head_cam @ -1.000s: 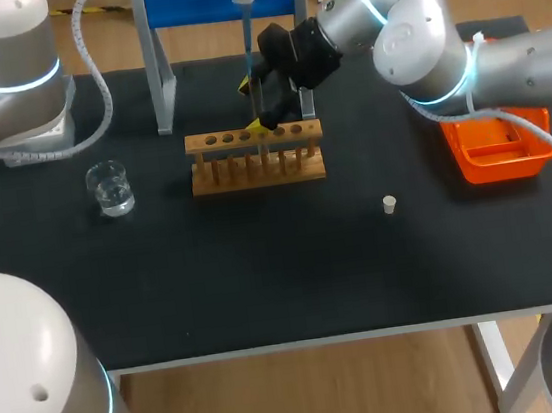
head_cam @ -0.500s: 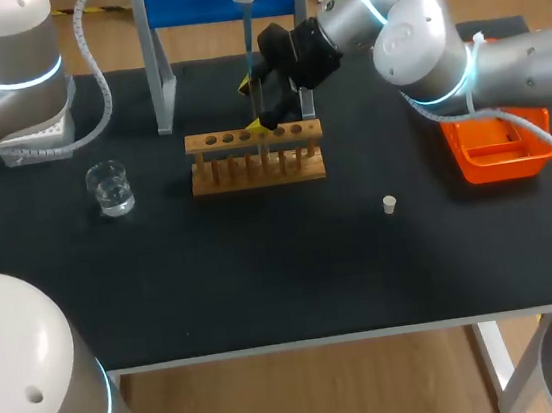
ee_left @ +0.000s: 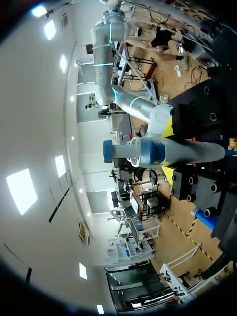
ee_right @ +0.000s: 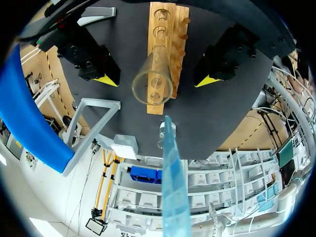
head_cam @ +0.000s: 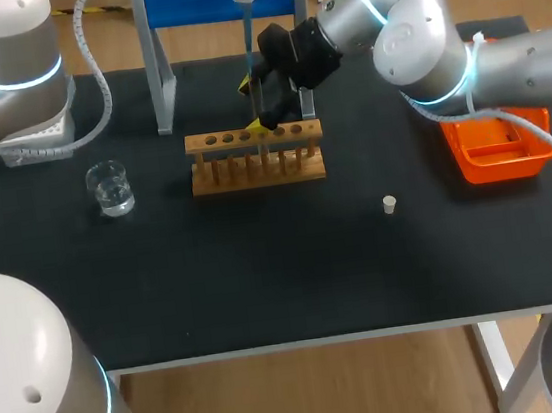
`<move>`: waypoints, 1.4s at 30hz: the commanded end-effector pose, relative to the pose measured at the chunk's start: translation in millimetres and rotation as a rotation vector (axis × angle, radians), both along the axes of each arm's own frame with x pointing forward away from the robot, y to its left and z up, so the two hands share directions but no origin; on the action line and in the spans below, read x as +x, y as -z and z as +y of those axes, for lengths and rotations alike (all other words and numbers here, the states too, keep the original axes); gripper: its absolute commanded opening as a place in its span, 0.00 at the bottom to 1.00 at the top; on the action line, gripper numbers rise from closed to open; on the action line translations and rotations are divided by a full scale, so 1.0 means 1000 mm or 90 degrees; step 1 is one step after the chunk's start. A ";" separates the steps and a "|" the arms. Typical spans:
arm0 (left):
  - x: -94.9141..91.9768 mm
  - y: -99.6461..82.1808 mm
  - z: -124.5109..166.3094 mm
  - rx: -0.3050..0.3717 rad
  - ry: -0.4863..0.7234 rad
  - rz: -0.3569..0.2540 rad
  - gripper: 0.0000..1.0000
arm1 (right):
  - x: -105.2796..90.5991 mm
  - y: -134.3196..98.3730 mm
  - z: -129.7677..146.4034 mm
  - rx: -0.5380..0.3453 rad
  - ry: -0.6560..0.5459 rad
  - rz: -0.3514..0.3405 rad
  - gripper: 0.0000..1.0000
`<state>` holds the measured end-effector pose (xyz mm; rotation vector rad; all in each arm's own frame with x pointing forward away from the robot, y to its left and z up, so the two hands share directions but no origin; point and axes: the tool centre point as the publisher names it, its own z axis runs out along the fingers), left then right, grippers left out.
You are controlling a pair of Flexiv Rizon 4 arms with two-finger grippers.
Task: Invert the test tube, pick up the pipette, mount the tip to pipette, aspirate from beaker and dispense into the tube, eject the tip, return the pipette, and cap with the stopper.
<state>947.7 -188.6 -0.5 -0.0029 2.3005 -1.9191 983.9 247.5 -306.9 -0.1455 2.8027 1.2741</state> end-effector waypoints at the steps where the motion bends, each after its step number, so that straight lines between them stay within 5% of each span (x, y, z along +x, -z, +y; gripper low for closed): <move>1: 0.001 -0.001 0.000 0.001 0.002 0.001 0.00 | 0.000 -0.001 -0.001 -0.002 0.000 0.001 1.00; 13: 0.001 -0.001 0.000 0.001 0.002 0.001 0.00 | -0.001 -0.004 -0.020 0.013 0.031 0.002 1.00; 42: 0.001 -0.001 0.000 0.001 0.002 0.001 0.00 | -0.004 -0.003 -0.016 -0.011 -0.009 -0.022 1.00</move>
